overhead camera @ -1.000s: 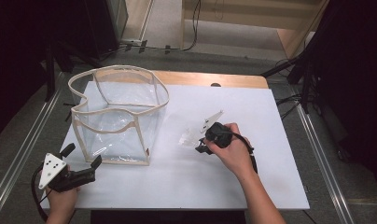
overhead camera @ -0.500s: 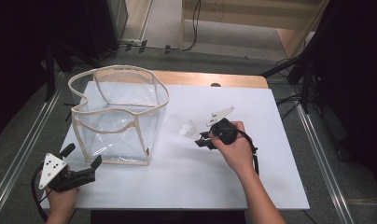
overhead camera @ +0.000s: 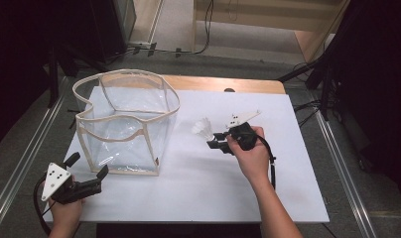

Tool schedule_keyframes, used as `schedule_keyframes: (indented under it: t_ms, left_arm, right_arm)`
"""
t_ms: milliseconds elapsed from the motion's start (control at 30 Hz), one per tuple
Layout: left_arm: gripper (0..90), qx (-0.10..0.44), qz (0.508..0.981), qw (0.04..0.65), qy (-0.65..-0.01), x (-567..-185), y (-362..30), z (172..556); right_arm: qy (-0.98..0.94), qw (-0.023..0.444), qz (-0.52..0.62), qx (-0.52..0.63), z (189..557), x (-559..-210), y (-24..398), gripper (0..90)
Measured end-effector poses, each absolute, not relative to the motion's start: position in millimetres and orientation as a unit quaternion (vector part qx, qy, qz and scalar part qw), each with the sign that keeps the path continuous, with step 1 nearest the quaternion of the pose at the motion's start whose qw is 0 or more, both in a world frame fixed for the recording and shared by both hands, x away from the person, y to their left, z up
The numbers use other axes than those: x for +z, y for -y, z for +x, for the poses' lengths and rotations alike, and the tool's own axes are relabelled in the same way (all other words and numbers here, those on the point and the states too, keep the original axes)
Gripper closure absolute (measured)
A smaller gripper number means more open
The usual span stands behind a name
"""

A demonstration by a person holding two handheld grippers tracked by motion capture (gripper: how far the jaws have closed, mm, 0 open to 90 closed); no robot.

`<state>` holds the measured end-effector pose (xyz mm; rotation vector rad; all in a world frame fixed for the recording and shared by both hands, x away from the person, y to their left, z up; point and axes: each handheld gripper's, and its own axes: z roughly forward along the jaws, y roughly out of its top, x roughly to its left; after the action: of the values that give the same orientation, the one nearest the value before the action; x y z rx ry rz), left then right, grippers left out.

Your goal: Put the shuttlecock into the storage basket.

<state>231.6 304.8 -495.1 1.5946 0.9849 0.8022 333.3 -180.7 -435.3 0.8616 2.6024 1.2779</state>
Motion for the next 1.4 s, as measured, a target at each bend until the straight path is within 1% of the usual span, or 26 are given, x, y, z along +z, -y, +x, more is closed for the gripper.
schedule_keyframes:
  t_ms: [567,1400]
  left_arm:
    - [0.0,0.334,0.666,0.525,-0.411,-495,-305,232]
    - [0.0,0.334,0.667,0.525,-0.410,-495,-304,232]
  right_arm:
    - [-0.831,0.081,0.283,0.472,332,-413,176,62.4]
    - [-0.810,0.083,0.273,0.512,337,-393,168,62.3]
